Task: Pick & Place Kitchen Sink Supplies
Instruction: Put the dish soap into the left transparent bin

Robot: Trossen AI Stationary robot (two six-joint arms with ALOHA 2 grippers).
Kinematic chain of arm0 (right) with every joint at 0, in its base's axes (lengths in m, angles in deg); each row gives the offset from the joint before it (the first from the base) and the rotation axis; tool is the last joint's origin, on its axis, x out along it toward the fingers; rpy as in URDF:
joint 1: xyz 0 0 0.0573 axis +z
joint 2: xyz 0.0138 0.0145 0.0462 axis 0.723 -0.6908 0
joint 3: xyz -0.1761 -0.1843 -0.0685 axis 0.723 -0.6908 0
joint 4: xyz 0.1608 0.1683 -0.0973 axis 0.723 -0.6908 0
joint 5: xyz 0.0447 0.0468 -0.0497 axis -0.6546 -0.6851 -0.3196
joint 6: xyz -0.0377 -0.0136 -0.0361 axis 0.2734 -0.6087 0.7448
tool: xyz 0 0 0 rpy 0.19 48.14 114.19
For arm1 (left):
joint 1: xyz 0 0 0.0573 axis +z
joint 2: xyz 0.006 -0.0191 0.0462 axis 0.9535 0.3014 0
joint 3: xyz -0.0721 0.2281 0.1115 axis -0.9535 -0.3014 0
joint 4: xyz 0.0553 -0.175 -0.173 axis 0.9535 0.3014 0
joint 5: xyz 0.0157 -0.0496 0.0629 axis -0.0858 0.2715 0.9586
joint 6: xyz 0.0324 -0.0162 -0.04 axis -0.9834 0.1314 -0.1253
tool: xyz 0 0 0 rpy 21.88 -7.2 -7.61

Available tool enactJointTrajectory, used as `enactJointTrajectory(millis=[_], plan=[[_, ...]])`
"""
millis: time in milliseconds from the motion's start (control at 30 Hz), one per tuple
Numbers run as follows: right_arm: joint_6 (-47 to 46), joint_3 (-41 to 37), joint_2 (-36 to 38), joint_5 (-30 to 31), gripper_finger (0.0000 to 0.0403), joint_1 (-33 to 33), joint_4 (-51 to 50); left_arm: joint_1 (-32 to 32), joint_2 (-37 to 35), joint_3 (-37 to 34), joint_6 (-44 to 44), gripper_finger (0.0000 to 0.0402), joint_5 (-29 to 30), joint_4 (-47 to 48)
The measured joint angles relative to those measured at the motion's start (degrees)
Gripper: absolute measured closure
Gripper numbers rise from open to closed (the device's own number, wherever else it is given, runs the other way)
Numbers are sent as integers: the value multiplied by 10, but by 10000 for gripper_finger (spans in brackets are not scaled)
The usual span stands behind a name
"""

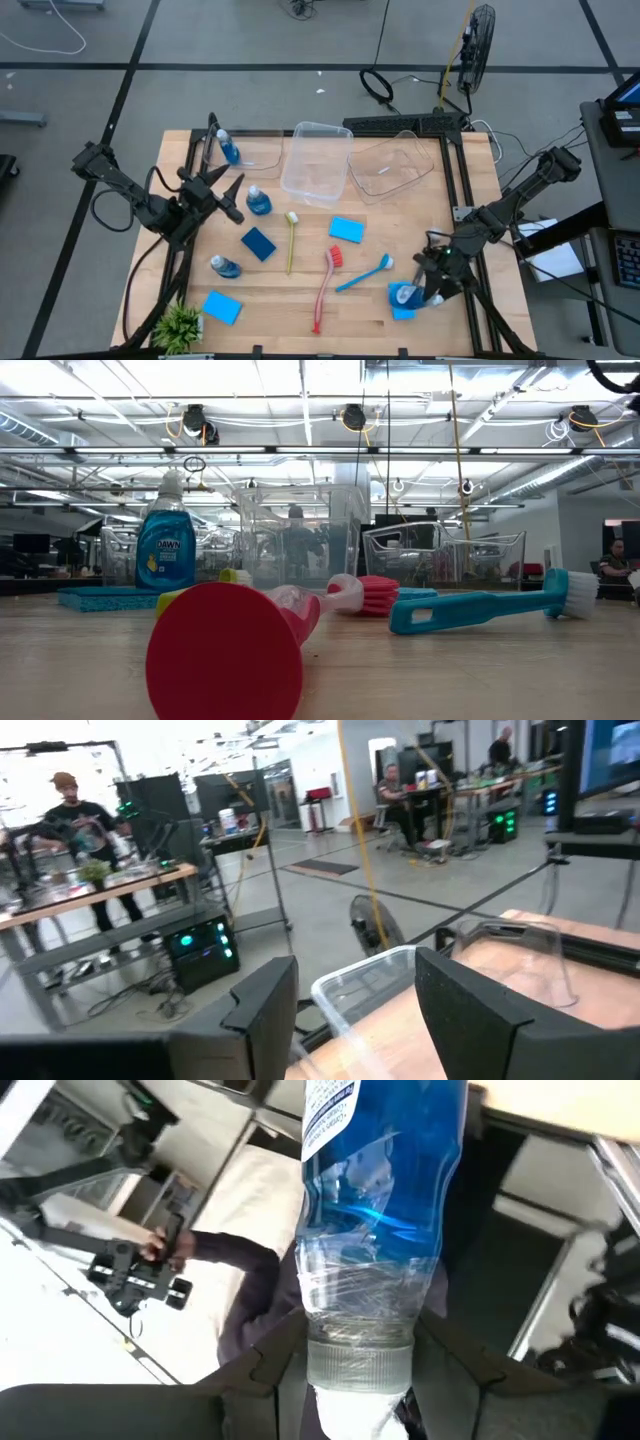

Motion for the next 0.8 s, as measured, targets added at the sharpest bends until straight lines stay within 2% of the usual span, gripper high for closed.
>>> enactJointTrajectory(millis=[267, 533, 800], plan=[[119, 0, -3, 40, 268, -60, 5, 0, 0, 0, 2, 211, -20, 0], [266, 0, -27, 37, 268, -139, 28, 0, 0, 0, 55, 226, -20, 0], [400, 0, -89, 8, 269, -182, 90, 0, 0, 0, 137, 236, -21, 0]])
